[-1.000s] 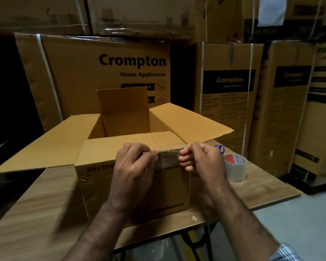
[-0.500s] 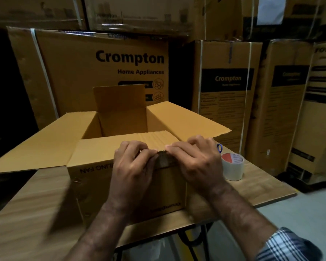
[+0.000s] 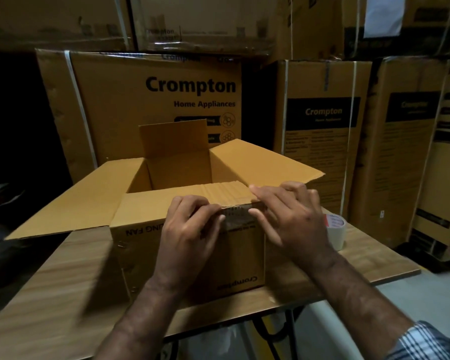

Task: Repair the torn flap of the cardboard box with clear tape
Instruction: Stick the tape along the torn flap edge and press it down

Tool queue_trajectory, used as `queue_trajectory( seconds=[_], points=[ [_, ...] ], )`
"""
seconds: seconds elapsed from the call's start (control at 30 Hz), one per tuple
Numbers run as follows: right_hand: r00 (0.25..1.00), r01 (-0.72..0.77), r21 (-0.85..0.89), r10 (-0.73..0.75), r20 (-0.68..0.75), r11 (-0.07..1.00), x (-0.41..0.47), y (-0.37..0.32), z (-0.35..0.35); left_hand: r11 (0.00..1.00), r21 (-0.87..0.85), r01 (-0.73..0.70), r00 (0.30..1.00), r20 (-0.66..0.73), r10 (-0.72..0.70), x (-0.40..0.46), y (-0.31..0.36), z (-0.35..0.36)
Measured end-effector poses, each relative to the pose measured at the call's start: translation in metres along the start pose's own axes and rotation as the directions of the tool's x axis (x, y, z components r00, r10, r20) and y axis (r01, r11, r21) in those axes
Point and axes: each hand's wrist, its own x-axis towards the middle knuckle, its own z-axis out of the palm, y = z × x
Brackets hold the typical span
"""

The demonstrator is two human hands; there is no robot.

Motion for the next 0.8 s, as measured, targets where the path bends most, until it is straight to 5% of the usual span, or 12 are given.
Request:
queue_trajectory(
  seconds=[0.17, 0.43, 0.8],
  points=[
    [0.989, 0.128, 0.089, -0.133, 0.057, 0.988, 0.024, -0.033, 0.004, 1.0, 0.006, 0.004, 1.0, -0.026, -0.004, 0.006, 0.001, 0.0],
    [0.97, 0.219, -0.026, -0.22, -0.099, 0.975, 0.011, -0.028, 0.009, 0.999, -0.001, -0.054, 0.998, -0.026, 0.054, 0.0, 0.003, 0.004],
    [0.971, 0.182, -0.11, -0.196, -0.139, 0.977, -0.006, 0.016, 0.014, 0.998, 0.023, -0.057, 0.998, -0.025, 0.057, -0.001, -0.003, 0.005]
  ],
)
